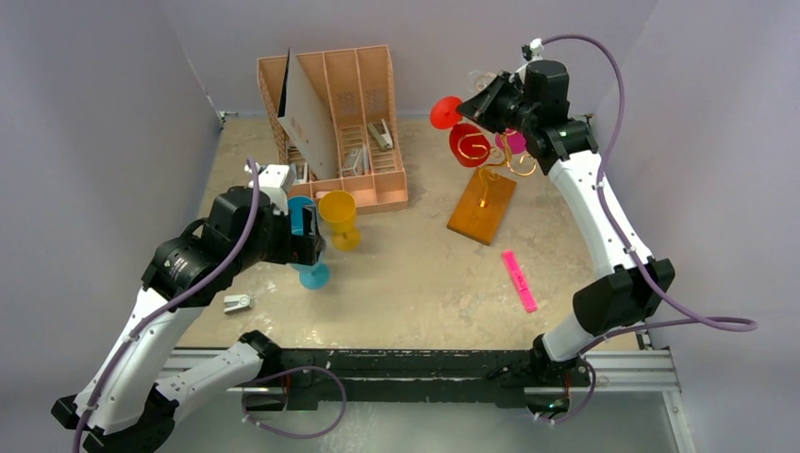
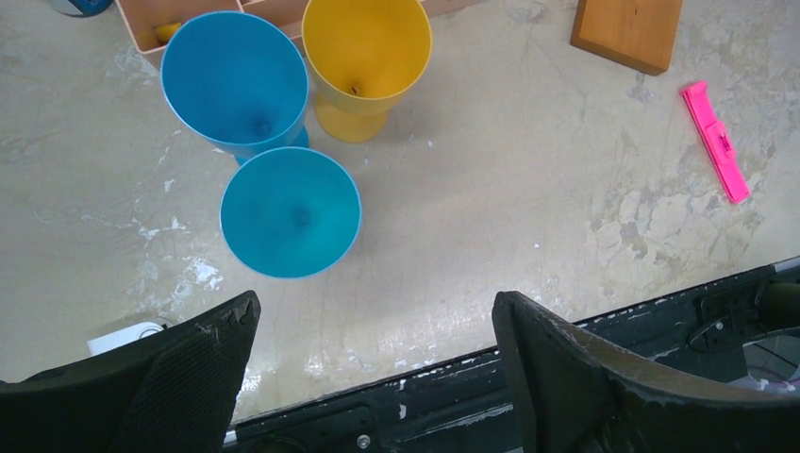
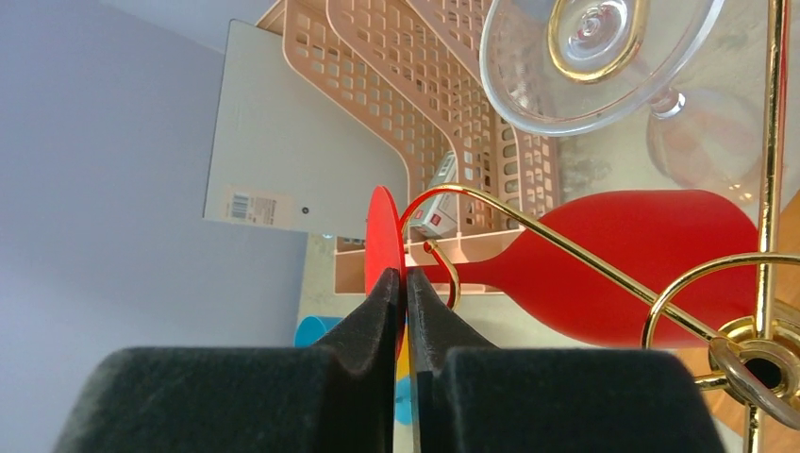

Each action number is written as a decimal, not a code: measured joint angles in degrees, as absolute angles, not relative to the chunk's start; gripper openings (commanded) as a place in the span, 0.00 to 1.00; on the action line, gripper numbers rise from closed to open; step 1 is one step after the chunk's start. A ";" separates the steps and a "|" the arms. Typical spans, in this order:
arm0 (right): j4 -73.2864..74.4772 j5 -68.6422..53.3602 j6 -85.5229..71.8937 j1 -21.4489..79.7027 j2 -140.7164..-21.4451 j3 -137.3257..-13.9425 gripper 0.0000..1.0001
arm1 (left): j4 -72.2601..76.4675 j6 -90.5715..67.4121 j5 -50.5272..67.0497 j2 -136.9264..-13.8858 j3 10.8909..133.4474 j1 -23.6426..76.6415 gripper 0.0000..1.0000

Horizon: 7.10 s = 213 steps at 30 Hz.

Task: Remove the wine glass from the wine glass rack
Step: Pick up the wine glass from the wine rack, then place the wine glass at the center of the board.

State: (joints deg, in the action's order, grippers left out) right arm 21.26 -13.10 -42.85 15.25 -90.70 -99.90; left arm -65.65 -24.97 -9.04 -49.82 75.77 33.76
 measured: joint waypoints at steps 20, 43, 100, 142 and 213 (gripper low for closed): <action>18.57 -17.47 -52.73 13.74 -90.50 -98.96 0.00 | -65.69 -26.46 -9.08 -48.73 75.77 33.76 0.91; 16.56 -18.74 -54.15 12.40 -94.17 -100.60 0.00 | -65.63 -27.03 -7.68 -48.73 77.56 33.76 0.91; 11.44 -16.25 -53.80 11.55 -83.81 -91.24 0.00 | -64.34 -27.00 -3.20 -48.90 77.54 33.76 0.92; 7.68 -18.11 -67.33 8.56 -82.46 -86.41 0.00 | -64.42 -27.00 -3.46 -49.01 77.25 33.76 0.92; 22.17 -44.77 -41.74 22.81 -84.79 -94.80 0.00 | -63.81 -28.49 -2.81 -48.42 77.25 33.76 0.92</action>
State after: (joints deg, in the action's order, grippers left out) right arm 22.17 -44.77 -41.74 22.81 -84.79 -94.80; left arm -63.81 -28.49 -2.81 -48.42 77.25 33.76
